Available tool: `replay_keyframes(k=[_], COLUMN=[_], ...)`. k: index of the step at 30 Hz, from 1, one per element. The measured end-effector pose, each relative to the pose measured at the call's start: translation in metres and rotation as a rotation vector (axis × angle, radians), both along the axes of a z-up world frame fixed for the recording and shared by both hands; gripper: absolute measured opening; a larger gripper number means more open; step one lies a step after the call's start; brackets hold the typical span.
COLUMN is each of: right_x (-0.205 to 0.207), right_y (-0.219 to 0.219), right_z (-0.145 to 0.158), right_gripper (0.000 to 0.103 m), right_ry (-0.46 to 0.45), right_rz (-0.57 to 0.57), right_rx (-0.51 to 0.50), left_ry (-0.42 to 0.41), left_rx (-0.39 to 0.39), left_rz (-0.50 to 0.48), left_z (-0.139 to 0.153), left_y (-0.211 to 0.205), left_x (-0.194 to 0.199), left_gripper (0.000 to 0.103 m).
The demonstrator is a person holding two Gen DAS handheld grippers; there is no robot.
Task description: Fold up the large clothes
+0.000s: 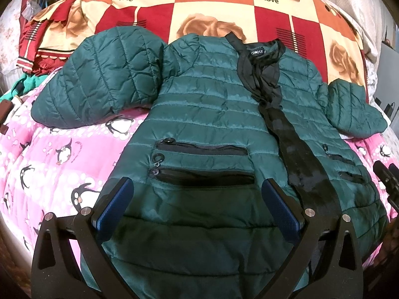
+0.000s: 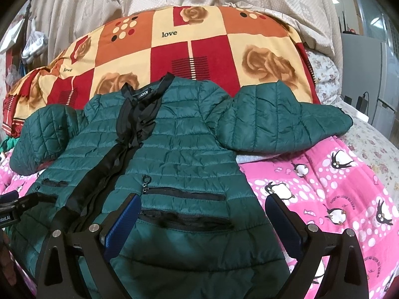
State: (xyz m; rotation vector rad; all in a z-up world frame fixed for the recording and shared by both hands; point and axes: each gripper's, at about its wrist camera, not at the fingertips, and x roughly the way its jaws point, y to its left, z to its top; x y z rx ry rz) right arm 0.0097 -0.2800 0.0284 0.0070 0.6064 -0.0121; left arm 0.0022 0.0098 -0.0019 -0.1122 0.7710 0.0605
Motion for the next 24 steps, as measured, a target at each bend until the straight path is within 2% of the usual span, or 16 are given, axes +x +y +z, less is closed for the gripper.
replay_keyframes(k=[5,13,16,18,19,21,24], right_x=[0.004,0.035,0.034,0.041,0.042,0.037,0.038], right_y=[-0.004,-0.006,-0.011,-0.013,-0.015,-0.019,-0.018], right_z=[0.011,0.038,0.025,0.014,0.015,0.019,0.015], right_gripper=[0.098,0.098,0.098,0.098,0.097,0.097,0.097], right_ry=[-0.038,-0.099,-0.127,-0.031,-0.020,-0.067,-0.046], right_rz=[0.007,0.068,0.031,-0.004,-0.010,-0.023,-0.011], right_rx=[0.000,-0.112,-0.084,-0.068,-0.043,0.012,0.007], left_ry=[0.004,0.014,0.026,0.032,0.034,0.032,0.026], left_rx=[0.001,0.021,0.027,0.036,0.043,0.043,0.025], left_rz=[0.000,-0.004,0.007,0.010,0.012,0.013,0.004], left_z=[-0.001,-0.006,-0.010,-0.012,-0.013,-0.014,-0.010], left_y=[0.001,-0.002,-0.001,-0.001,-0.001,-0.001,0.000], left_x=[0.001,0.003,0.006,0.009,0.011,0.014,0.017], left_gripper=[0.103,0.103,0.103,0.103,0.103,0.103,0.103])
